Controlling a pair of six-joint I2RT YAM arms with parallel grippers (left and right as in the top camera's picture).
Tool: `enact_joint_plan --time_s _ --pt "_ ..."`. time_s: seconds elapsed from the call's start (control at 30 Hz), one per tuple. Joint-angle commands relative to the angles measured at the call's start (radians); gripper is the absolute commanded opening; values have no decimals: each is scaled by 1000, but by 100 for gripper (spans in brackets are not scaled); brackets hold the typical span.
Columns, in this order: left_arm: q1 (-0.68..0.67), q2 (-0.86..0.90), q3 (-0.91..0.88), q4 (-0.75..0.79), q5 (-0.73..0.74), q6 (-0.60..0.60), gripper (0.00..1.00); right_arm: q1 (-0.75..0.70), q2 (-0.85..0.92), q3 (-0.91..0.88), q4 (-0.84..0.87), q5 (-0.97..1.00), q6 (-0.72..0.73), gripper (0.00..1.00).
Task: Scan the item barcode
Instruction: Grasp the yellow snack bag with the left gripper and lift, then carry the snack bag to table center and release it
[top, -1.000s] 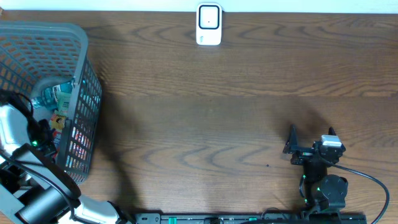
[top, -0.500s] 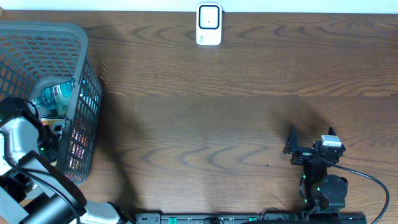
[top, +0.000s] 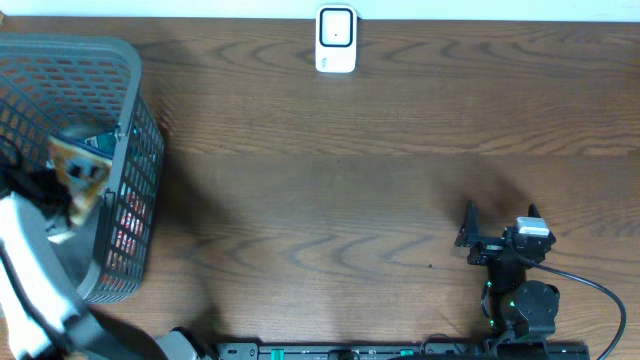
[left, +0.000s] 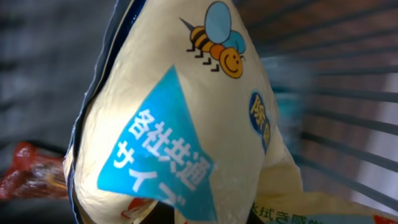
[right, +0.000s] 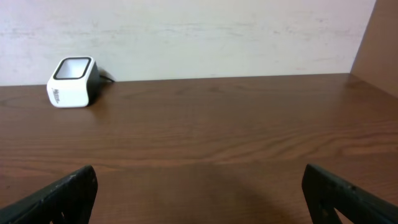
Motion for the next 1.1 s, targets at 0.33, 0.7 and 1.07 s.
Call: enact_joint_plan --time_s 0.33,0.7,1.07 --pt "-3 -530 42 -5 69 161 7 4 0 -2 -4 -2 -8 99" --pt "-120 -523 42 132 492 459 8 4 0 -2 -4 -2 -8 99" --pt "-497 -473 39 82 591 819 7 4 0 -2 -4 -2 -8 99"
